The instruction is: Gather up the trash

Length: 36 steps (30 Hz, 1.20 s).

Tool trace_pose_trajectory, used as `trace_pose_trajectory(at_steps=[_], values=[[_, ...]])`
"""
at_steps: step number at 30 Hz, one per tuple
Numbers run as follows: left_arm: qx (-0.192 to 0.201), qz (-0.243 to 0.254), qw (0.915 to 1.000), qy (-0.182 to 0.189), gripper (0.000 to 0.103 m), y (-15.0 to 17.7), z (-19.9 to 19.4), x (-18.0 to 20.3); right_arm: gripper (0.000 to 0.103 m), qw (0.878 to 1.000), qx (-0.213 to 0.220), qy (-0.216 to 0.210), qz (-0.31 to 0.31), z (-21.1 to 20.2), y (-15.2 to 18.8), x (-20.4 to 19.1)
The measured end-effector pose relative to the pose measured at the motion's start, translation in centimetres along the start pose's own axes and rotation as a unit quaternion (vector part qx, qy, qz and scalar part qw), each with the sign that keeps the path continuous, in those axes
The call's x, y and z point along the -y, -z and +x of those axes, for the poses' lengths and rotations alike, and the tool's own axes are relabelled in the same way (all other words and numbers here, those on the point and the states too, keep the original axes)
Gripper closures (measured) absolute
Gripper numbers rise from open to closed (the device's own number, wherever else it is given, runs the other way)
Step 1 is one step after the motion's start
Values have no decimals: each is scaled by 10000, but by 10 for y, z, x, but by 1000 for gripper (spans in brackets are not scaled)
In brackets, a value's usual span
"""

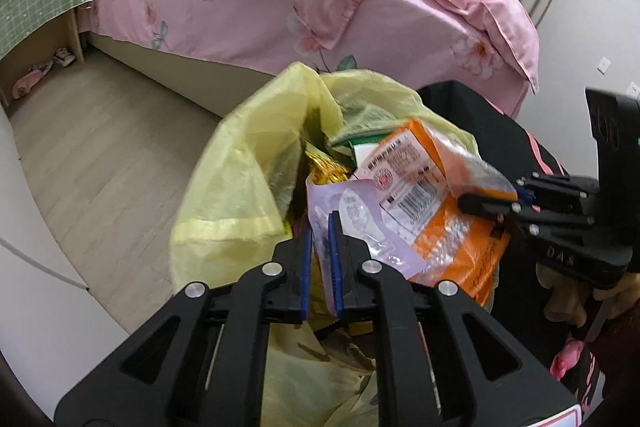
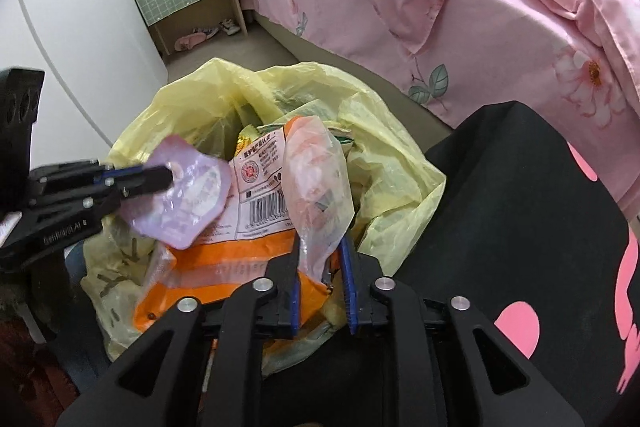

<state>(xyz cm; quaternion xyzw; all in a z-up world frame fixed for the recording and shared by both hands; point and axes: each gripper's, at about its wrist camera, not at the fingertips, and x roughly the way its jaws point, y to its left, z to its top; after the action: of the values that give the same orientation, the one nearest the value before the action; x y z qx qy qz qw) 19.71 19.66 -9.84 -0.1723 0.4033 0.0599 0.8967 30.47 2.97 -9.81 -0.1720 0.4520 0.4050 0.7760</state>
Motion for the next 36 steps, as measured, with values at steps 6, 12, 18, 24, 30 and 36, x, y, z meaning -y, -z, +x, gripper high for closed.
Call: trace_pose_trajectory(at_steps=[6, 12, 18, 24, 30, 36], values=[[369, -272, 9989, -40, 58, -8, -31, -3, 55, 9997, 238, -10, 85, -28, 8, 0], [774, 70, 9970, -41, 26, 4, -84, 30, 55, 9937, 983, 422, 321, -97, 37, -8], [1017, 694, 9922, 176, 18, 40, -138, 90, 55, 9806, 1652, 923, 513, -188, 96, -40], [1295, 1228, 9830, 426, 18, 85, -180, 139, 55, 9663, 1950, 1335, 1024, -248, 168, -65], [1264, 1332, 9827, 231, 18, 119, -204, 149, 55, 9494, 2083, 1746, 1572, -275, 220, -90], [1391, 1525, 9782, 215, 18, 134, -225, 156, 55, 9382, 2238, 1839, 1895, -290, 249, -107]])
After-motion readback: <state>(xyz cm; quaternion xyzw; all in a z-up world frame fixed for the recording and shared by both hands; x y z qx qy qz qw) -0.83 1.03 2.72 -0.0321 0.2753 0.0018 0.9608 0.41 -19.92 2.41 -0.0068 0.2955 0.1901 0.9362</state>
